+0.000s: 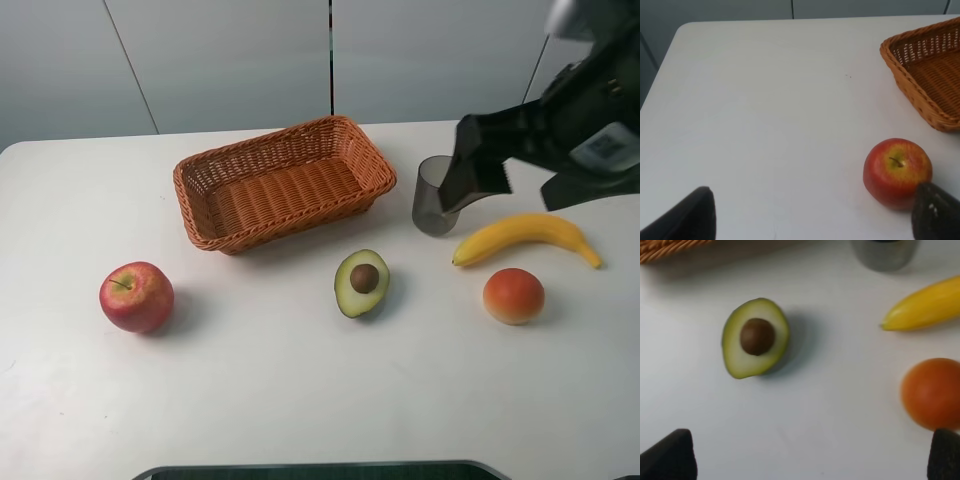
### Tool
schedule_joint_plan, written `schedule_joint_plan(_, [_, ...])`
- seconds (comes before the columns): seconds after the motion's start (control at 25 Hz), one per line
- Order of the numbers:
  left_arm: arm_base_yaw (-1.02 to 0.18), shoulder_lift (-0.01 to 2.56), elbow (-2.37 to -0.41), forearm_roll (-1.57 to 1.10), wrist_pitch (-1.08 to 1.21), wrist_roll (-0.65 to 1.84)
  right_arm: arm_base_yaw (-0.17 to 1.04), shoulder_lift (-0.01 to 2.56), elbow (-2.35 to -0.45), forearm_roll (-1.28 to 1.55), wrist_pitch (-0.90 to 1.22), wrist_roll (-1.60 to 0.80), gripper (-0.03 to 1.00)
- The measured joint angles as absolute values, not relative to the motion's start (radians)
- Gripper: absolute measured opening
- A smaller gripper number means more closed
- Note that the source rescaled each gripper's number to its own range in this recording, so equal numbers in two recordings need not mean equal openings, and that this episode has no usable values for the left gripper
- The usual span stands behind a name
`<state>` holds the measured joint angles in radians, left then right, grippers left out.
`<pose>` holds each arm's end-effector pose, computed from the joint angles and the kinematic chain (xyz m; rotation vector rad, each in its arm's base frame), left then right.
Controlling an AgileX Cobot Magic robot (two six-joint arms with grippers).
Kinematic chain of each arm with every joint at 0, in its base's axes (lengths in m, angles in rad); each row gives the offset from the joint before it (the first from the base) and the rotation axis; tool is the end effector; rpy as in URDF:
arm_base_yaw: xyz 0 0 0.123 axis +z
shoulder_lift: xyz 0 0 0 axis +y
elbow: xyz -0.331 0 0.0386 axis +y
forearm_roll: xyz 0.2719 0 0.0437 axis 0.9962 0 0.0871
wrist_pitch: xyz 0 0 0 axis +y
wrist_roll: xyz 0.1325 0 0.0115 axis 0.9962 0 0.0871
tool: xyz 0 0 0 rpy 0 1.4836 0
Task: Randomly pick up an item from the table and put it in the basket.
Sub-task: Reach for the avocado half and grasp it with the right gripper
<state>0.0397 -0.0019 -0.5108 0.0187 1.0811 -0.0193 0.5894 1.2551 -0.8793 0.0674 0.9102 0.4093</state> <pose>0.0022 0.0023 0.2708 -0.0618 2.0511 0.0351 0.2049 0.1455 0.2668 -0.2100 2.8177 0.3302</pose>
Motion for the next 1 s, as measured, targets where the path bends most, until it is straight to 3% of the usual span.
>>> schedule_joint_plan(0.4, [0.040,-0.002,-0.511,0.019,1.081,-0.021,0.751,1.550,-0.887,0.041,0.678,0.644,1.00])
schedule_joint_plan(1.0, [0.040,-0.002,-0.511,0.019,1.081,-0.021,0.823,1.863,-1.091,-0.116,0.686,0.920,1.00])
